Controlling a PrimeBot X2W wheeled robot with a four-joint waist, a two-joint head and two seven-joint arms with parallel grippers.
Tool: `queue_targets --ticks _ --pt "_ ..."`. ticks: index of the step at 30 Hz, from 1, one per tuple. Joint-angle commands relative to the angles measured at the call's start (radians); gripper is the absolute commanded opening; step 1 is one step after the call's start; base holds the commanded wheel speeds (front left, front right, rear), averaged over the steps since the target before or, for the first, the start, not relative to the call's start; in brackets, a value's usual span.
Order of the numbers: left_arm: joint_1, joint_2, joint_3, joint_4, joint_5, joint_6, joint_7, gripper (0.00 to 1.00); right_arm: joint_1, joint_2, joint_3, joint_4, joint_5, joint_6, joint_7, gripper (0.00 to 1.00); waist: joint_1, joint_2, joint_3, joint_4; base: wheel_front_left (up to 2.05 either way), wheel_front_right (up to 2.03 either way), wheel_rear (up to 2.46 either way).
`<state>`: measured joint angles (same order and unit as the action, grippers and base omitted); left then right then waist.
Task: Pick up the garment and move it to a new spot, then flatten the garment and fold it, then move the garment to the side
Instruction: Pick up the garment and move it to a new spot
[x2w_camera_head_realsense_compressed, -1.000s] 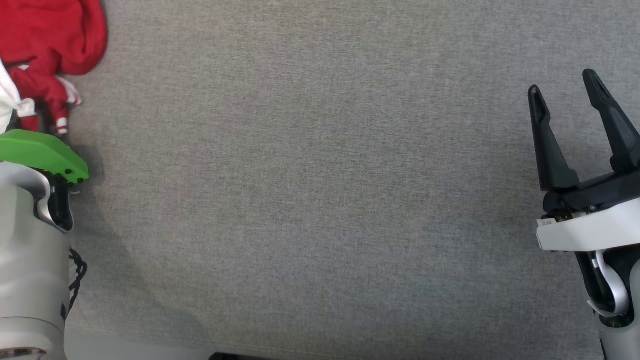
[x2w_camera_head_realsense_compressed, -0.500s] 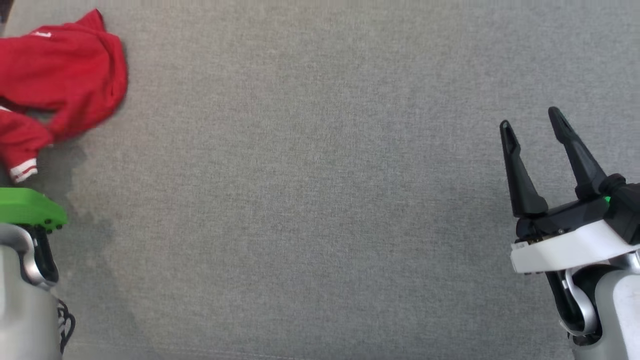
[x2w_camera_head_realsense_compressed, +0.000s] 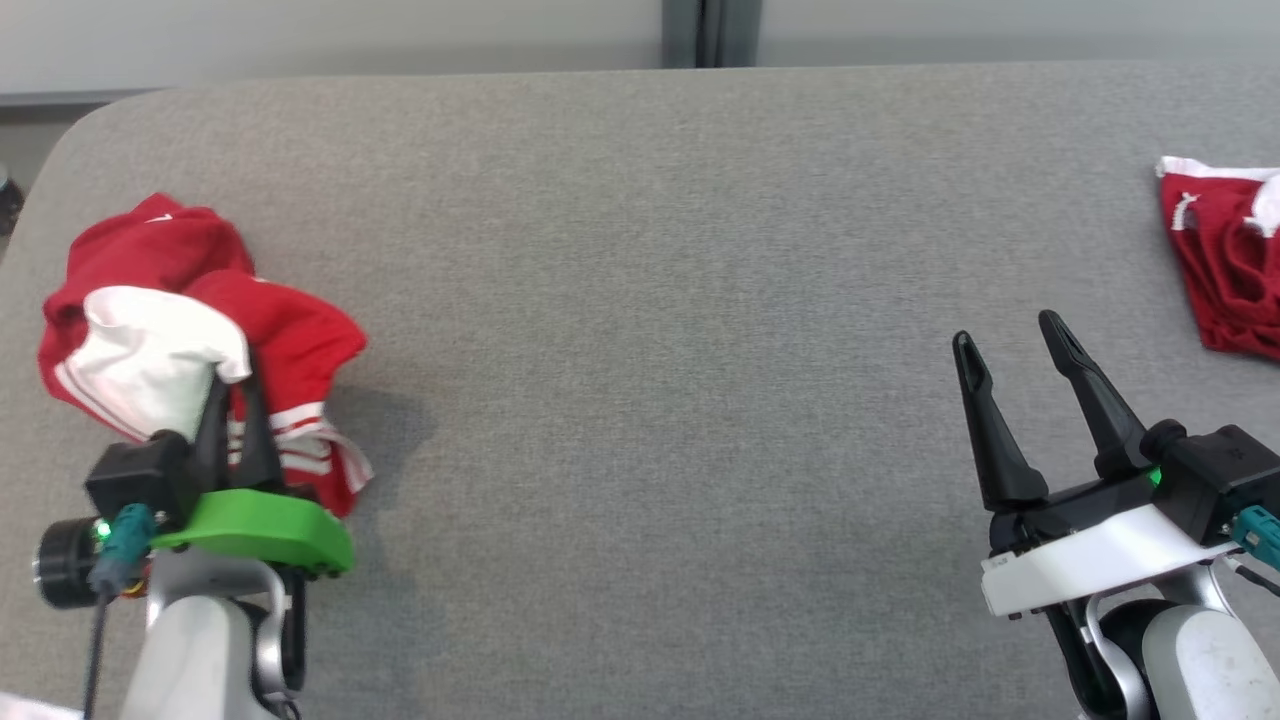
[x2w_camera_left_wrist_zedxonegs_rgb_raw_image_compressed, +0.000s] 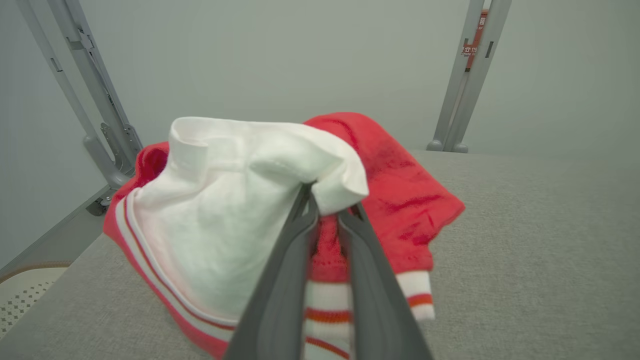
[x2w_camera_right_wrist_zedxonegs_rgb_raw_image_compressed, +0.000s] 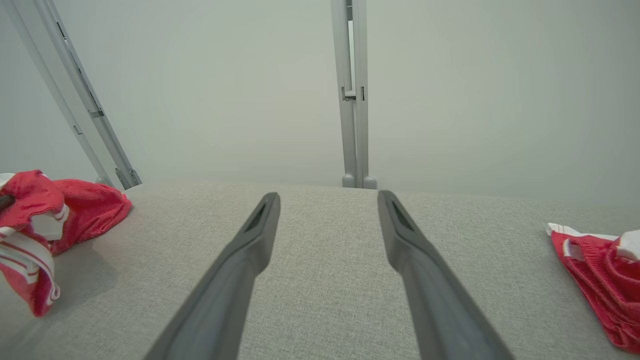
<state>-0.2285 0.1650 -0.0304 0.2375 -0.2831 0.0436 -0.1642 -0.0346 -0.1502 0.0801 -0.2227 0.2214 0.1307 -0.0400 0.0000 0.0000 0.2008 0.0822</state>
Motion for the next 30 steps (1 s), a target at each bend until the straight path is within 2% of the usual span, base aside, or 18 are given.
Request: queue_targets --ticks 1,9,15,18,20,26,30 --pt "0.002 -0.011 -0.035 -0.022 0.021 -0.021 0.016 0.00 0.005 0.006 0.008 -0.007 0.006 0.000 -0.005 1.00 0.0000 0.0000 -0.024 -0.097 0.00 0.00 0.00" --pt "-0.123 -0.086 -0.335 -0.017 0.081 -0.141 0.097 0.00 -0.024 0.033 0.003 0.007 0.018 0.000 -0.036 1.00 0.0000 0.0000 0.068 -0.252 0.00 0.00 0.00" --pt "-0.201 -0.109 -0.543 0.012 0.053 -0.166 0.107 0.00 -0.039 0.058 0.000 0.033 0.031 0.000 -0.075 1.00 0.0000 0.0000 0.143 -0.346 0.00 0.00 0.00" --pt "-0.230 -0.109 -0.605 0.038 0.038 -0.167 0.104 0.00 -0.044 0.066 0.001 0.049 0.035 0.000 -0.094 1.00 0.0000 0.0000 0.167 -0.367 0.00 0.00 0.00" --pt "-0.247 -0.110 -0.624 0.057 0.029 -0.155 0.088 1.00 -0.050 0.070 0.001 0.059 0.036 0.000 -0.106 1.00 0.0000 0.0000 0.177 -0.371 0.00 0.00 0.00" --pt "-0.278 -0.111 -0.643 0.065 0.038 -0.120 -0.005 1.00 -0.056 0.072 -0.001 0.083 0.025 0.000 -0.121 1.00 0.0000 0.0000 0.158 -0.333 0.00 0.00 0.00" --pt "-0.254 -0.100 -0.599 0.024 0.025 -0.079 -0.058 1.00 -0.053 0.059 0.000 0.088 0.021 0.000 -0.111 1.00 0.0000 0.0000 0.116 -0.284 0.00 0.00 0.00"
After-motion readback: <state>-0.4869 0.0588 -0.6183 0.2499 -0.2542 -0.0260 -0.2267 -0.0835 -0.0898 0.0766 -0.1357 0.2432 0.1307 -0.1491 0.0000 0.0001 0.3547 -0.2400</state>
